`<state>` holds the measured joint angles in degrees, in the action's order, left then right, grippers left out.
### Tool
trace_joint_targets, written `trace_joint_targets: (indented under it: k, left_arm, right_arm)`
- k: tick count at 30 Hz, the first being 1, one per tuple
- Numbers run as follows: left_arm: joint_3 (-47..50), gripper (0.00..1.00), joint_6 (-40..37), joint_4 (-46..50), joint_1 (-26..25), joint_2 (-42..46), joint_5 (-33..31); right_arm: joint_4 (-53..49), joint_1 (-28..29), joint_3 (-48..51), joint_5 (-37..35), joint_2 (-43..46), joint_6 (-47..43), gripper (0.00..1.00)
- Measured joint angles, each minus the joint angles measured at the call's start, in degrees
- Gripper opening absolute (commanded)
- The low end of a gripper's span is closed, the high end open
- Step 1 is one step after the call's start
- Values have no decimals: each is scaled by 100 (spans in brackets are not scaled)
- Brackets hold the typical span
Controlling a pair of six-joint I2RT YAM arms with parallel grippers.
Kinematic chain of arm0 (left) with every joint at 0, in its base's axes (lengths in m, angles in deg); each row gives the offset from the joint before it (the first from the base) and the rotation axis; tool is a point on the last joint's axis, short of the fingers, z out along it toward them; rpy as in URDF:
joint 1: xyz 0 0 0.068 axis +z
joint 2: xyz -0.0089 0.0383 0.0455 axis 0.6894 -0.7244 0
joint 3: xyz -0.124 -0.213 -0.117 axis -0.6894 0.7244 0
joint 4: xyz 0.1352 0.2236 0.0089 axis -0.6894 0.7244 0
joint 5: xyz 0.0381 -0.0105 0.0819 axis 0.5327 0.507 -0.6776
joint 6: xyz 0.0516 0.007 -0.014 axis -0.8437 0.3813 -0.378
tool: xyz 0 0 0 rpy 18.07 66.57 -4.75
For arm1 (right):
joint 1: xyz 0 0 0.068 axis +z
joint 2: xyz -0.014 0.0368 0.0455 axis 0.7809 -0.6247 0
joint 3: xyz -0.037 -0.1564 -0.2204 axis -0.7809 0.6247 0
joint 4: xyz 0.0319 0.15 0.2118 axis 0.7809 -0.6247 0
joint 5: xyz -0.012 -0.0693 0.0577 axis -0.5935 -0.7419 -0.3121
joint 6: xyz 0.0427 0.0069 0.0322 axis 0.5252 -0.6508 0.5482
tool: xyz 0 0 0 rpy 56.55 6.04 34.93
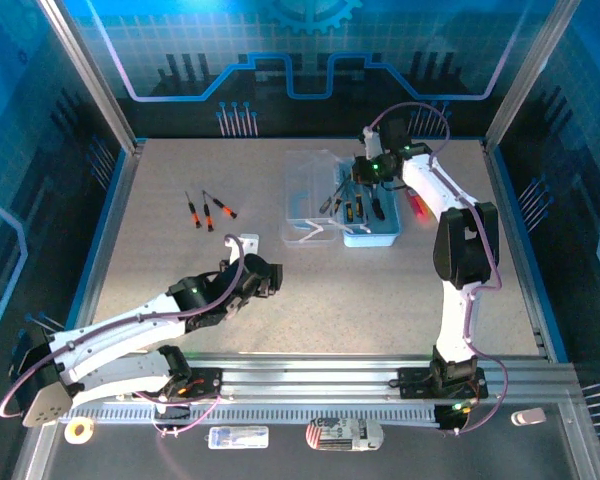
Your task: Pack the tool kit
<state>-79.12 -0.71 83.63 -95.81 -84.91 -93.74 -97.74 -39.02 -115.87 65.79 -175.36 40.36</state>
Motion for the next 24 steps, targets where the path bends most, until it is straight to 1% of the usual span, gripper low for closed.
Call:
trace_joint_targets:
  k: [7,10,12,15,23,24]
  left_arm:
    - [0,79,2,-48,0,-72,44]
    - [0,80,2,-46,0,-72,46]
    - [0,80,2,-44,13,-72,48]
    - [0,82,2,-42,46,-72,48]
    - [-11,86,2,44,168,-70,50]
    - [-31,86,2,101,216,-70,48]
  right_arm:
    - [15,76,144,-195,0,127,5]
    - [11,92,177,-227,-13,184,9]
    - [9,92,179,-254,-28,225,10]
    - [-15,92,212,-313,-33,243,21]
    - [20,116,328,-354,24,295,22]
    - [74,116,413,-352,83,315,24]
